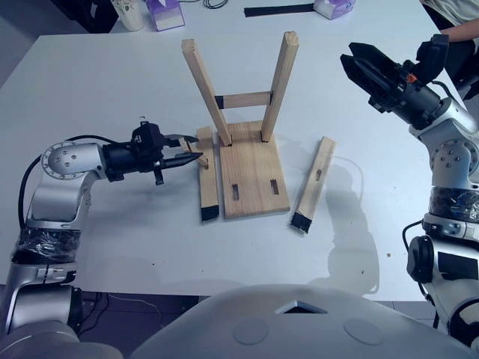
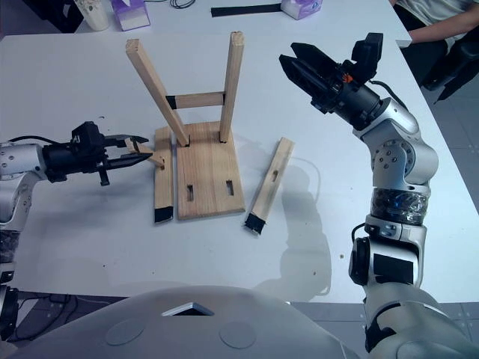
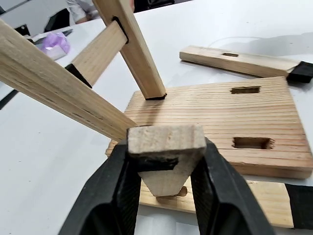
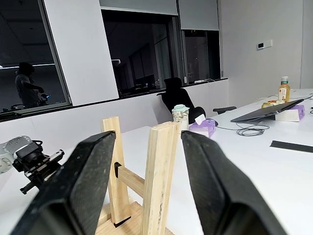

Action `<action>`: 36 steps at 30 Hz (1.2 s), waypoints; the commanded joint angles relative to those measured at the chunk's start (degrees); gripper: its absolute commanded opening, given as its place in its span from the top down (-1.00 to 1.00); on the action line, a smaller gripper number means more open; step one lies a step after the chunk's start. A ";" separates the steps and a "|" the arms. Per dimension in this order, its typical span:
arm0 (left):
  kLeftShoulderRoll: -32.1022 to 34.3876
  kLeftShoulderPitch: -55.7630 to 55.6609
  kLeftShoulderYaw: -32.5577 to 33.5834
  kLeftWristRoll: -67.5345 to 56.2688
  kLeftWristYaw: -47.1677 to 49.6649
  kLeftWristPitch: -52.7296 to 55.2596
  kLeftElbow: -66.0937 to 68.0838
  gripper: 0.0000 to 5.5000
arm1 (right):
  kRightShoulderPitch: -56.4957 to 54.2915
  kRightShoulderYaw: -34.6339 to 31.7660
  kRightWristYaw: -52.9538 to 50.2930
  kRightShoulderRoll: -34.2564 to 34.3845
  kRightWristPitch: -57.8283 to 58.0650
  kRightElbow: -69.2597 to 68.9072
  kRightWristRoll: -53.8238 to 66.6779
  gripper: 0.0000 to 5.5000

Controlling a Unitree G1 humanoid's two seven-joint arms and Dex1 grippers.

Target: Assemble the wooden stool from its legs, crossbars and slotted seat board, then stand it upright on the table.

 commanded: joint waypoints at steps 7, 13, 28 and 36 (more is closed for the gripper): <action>2.72 -3.24 2.06 -4.65 -3.89 9.27 0.55 0.52 | 2.12 0.18 -2.22 1.36 0.05 -1.79 0.01 0.11; 1.46 -4.76 0.34 -2.19 -4.84 7.83 4.05 0.52 | 2.86 0.17 -2.58 2.39 -0.54 -1.77 -0.27 0.11; -0.83 -10.33 -3.14 0.46 -8.29 5.17 10.24 0.52 | 2.39 0.65 -2.50 2.60 -0.48 -0.37 -0.52 0.11; -0.73 -9.43 -3.80 -0.41 -10.06 5.57 7.72 0.52 | 1.33 0.61 -2.31 2.62 -0.18 0.62 -0.07 0.11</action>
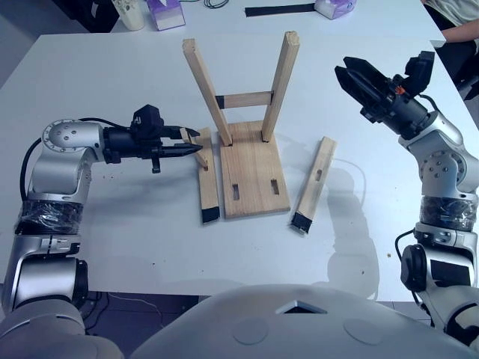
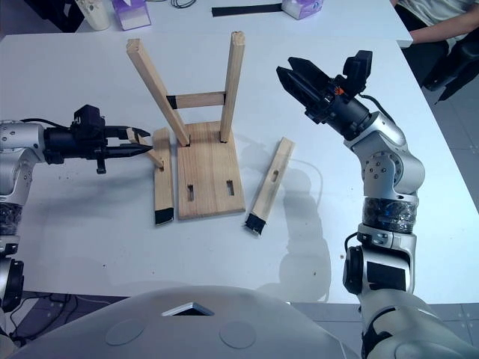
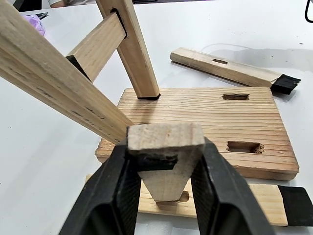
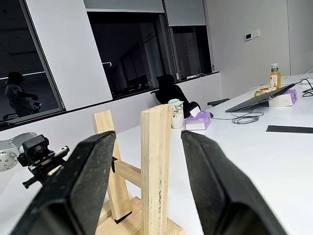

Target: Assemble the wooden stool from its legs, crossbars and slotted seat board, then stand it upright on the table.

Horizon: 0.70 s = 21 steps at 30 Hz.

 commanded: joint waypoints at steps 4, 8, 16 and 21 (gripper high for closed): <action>0.26 1.74 -1.85 0.54 -2.64 0.63 -1.97 0.52 | -1.79 0.12 0.44 0.04 0.51 0.45 0.45 0.11; 0.15 1.73 -2.94 1.35 -3.46 0.55 -1.68 0.52 | -1.48 0.15 0.30 0.30 0.89 -0.02 0.79 0.11; 0.52 0.45 -12.60 10.82 -5.03 -3.70 3.87 0.52 | 0.92 0.10 -1.59 2.04 1.46 -2.70 1.23 0.11; 0.58 0.43 -16.02 10.45 -7.34 -3.49 6.79 0.52 | 2.36 -0.20 -2.61 2.91 2.00 -3.69 1.66 0.11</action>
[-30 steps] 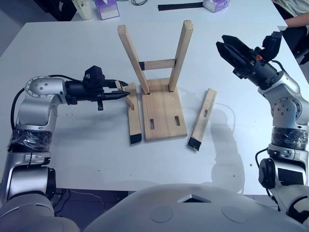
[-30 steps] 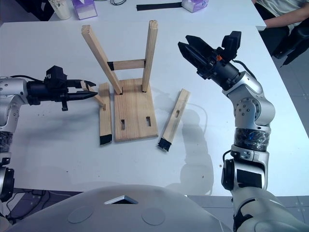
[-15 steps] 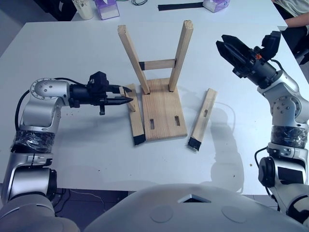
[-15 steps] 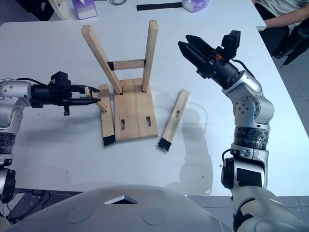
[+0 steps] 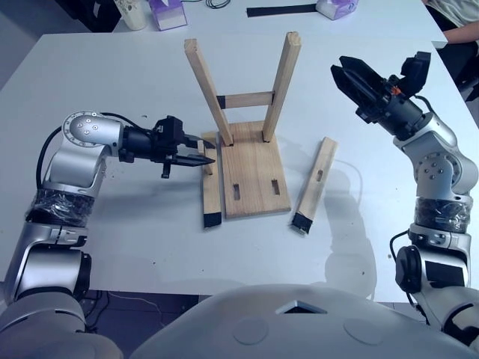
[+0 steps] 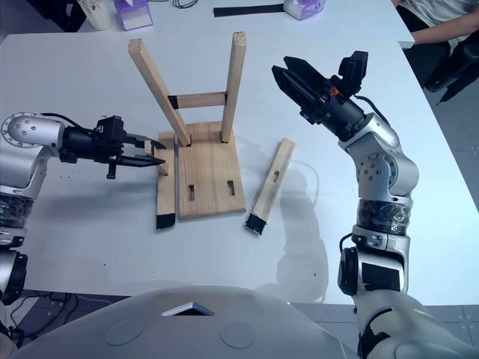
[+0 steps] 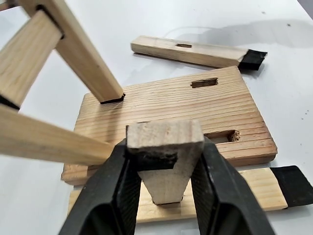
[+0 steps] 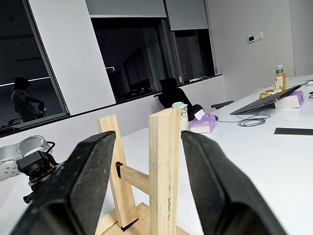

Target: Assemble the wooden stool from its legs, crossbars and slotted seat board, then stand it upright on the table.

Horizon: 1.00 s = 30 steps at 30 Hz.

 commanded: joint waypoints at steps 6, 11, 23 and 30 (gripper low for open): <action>-1.06 2.41 -5.39 4.04 -4.05 3.95 12.05 0.52 | -0.82 0.47 -0.69 0.05 2.75 -0.15 1.31 0.11; -1.03 1.51 -5.62 4.67 -4.27 2.46 14.25 0.52 | -1.16 0.15 -0.71 0.30 2.18 0.77 1.12 0.11; -3.27 -1.42 -5.16 4.72 -2.88 -0.88 17.03 0.52 | -0.89 -0.38 -1.32 1.43 1.13 0.82 0.97 0.11; -5.52 -1.05 -1.11 3.43 4.85 -3.30 16.53 0.52 | -1.39 -1.02 -2.32 2.44 -0.42 1.85 0.66 0.11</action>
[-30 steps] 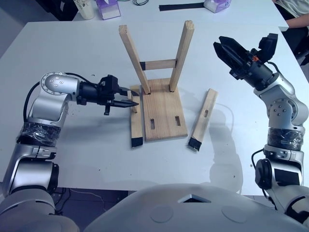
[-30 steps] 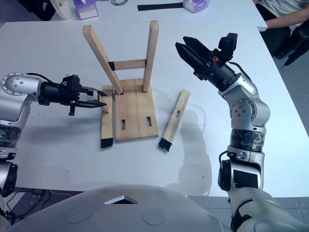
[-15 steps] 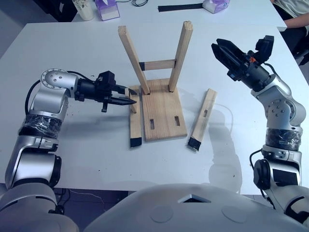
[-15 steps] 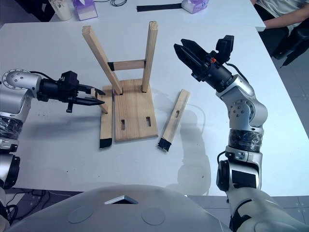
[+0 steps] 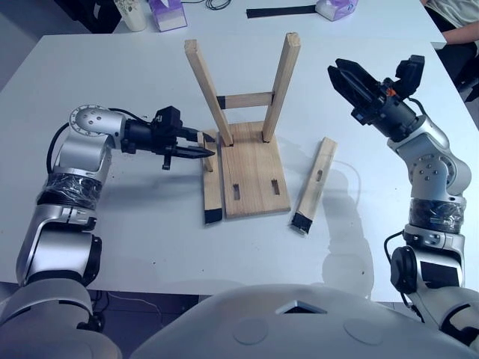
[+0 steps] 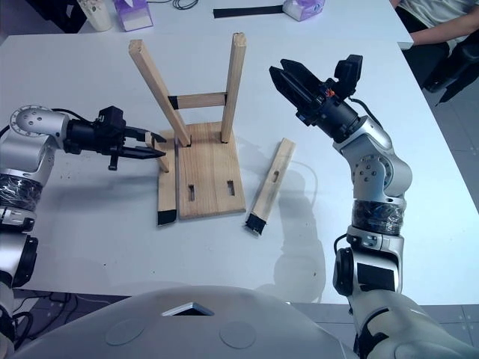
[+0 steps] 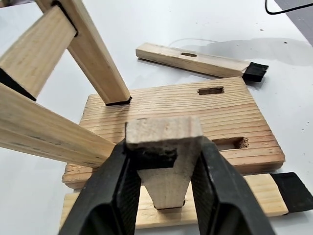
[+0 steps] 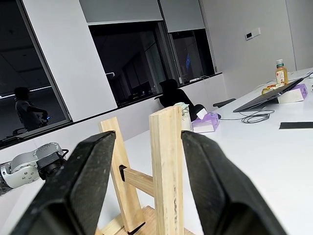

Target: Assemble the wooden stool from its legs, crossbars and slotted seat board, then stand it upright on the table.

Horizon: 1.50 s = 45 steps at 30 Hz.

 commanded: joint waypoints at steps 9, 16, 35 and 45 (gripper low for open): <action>0.88 8.62 5.67 4.81 13.52 7.26 -13.24 0.13 | 1.58 -3.41 -5.37 2.06 -2.13 -1.13 1.25 0.11; 3.94 16.54 11.94 1.23 16.29 14.11 -25.41 0.13 | 6.11 -4.46 -7.24 1.41 -0.50 -4.97 2.67 0.11; -4.12 41.45 41.07 -22.82 40.00 35.20 -58.37 0.13 | 6.36 -2.86 -6.87 0.31 0.62 -1.99 2.55 0.11; -13.48 30.67 40.71 -22.94 66.20 33.95 -66.89 0.13 | 1.96 -2.87 -6.27 -2.04 3.22 1.56 2.68 0.11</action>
